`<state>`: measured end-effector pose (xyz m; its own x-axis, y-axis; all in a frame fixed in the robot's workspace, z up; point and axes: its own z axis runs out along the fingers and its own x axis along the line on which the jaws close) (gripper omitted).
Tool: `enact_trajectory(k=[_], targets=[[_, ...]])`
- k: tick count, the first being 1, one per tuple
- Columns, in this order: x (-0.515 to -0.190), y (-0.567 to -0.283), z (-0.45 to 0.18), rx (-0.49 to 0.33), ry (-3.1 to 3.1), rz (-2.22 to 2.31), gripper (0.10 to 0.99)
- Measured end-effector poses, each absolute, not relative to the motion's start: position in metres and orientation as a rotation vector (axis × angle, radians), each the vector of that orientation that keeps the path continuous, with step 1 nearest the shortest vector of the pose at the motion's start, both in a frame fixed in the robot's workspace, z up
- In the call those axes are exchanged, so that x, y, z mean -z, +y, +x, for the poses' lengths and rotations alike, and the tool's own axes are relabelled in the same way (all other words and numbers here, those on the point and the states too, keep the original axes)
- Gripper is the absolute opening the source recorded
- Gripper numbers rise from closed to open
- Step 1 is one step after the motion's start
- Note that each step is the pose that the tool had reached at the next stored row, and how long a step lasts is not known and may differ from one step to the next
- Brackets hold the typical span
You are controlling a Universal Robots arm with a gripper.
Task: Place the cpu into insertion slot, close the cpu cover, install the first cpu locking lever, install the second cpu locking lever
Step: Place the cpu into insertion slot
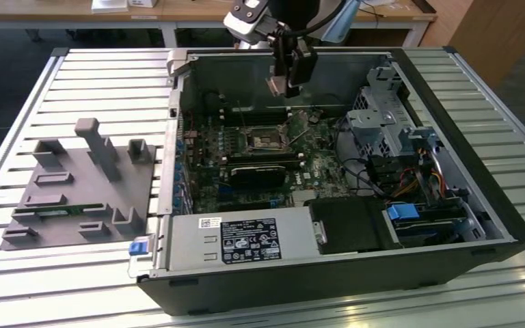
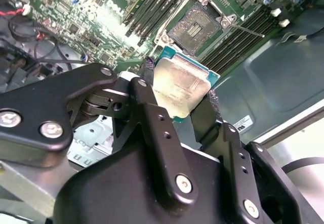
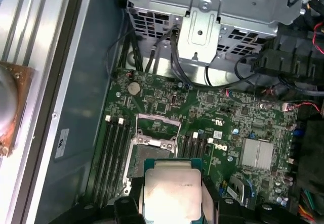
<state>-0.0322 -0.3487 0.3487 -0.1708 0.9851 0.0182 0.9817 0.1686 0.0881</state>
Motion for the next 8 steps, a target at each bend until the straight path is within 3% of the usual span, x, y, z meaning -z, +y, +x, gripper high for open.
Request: enact_trajectory(k=[8], targets=[[-0.346,-0.3482,-0.036,-0.12,2.327,2.042,0.541]])
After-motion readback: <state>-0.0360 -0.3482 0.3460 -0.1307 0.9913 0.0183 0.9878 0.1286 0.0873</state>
